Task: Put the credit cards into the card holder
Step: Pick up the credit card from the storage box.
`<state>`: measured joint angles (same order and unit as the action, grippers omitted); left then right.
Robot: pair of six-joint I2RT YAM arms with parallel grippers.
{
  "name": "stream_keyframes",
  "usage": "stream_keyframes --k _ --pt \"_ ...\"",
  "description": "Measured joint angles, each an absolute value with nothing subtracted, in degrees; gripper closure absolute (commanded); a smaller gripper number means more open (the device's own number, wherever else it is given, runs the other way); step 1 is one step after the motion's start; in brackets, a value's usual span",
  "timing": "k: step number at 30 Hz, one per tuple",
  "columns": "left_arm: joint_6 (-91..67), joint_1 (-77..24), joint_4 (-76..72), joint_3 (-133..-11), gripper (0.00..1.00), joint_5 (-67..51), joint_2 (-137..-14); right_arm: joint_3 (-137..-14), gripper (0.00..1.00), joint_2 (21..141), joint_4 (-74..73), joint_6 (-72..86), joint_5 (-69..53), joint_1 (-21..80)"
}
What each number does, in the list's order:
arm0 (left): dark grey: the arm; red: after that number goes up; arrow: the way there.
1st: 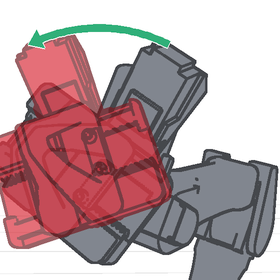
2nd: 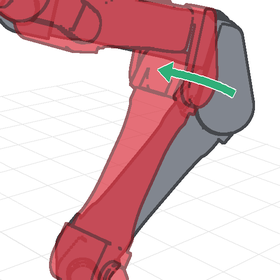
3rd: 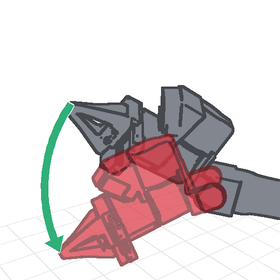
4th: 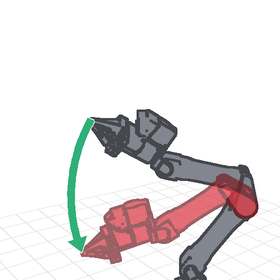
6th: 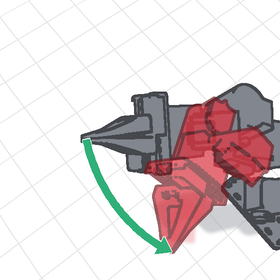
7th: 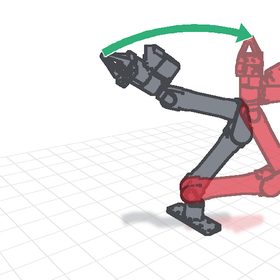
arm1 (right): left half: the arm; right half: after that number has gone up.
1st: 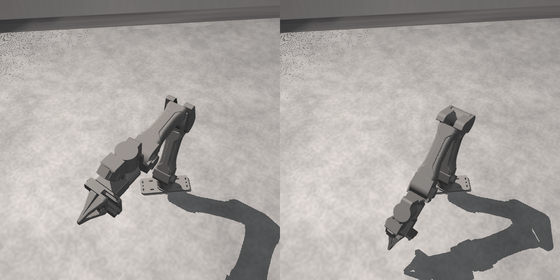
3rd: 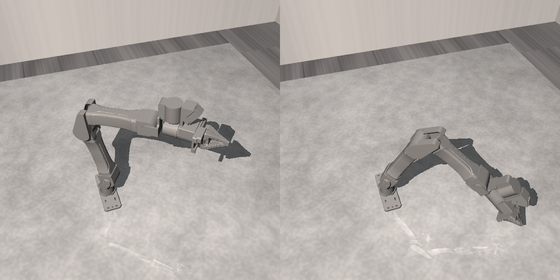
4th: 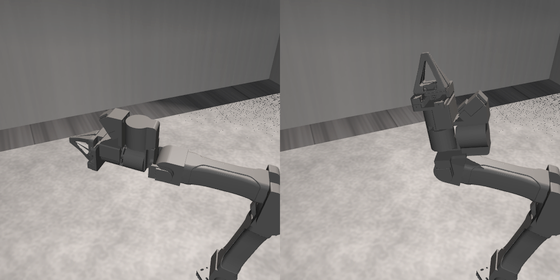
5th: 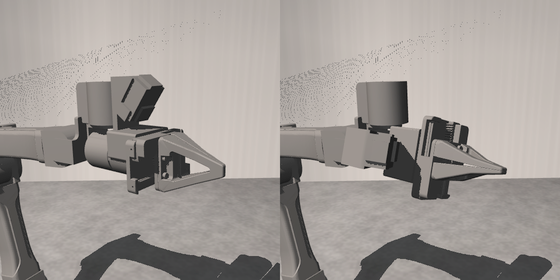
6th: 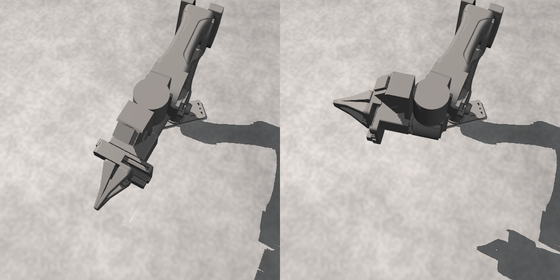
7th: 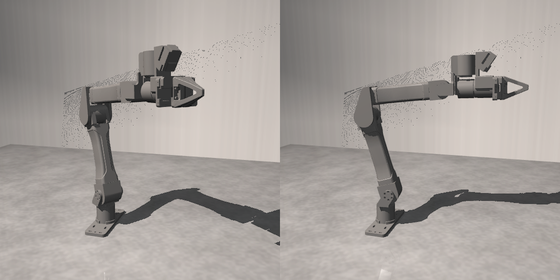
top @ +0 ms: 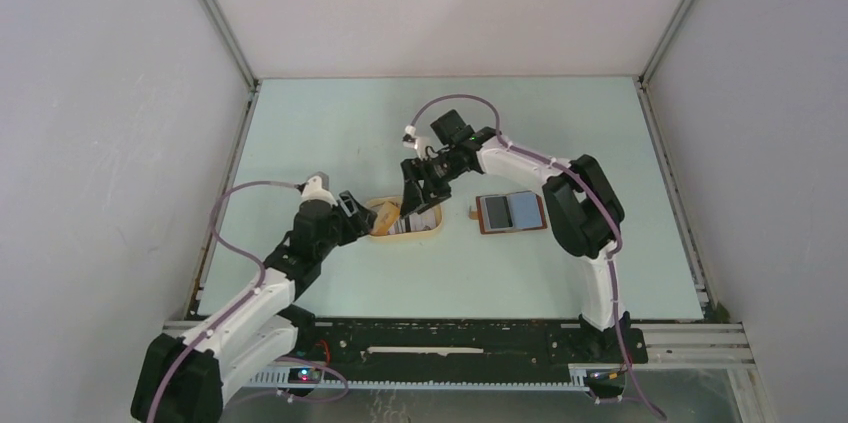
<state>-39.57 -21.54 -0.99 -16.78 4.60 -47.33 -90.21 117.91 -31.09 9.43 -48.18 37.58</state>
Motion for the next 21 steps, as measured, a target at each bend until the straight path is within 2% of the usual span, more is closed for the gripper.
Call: stream_keyframes --k 9,21 --pt "-39.6 -21.3 -4.6 -16.8 0.46 2.5 -56.6 -92.2 0.14 122.6 -29.9 16.1 -41.3 40.9" --pt "-39.6 -21.0 -5.7 -16.8 0.6 1.2 -59.5 -92.2 0.15 124.0 -26.7 23.1 -35.9 40.8"
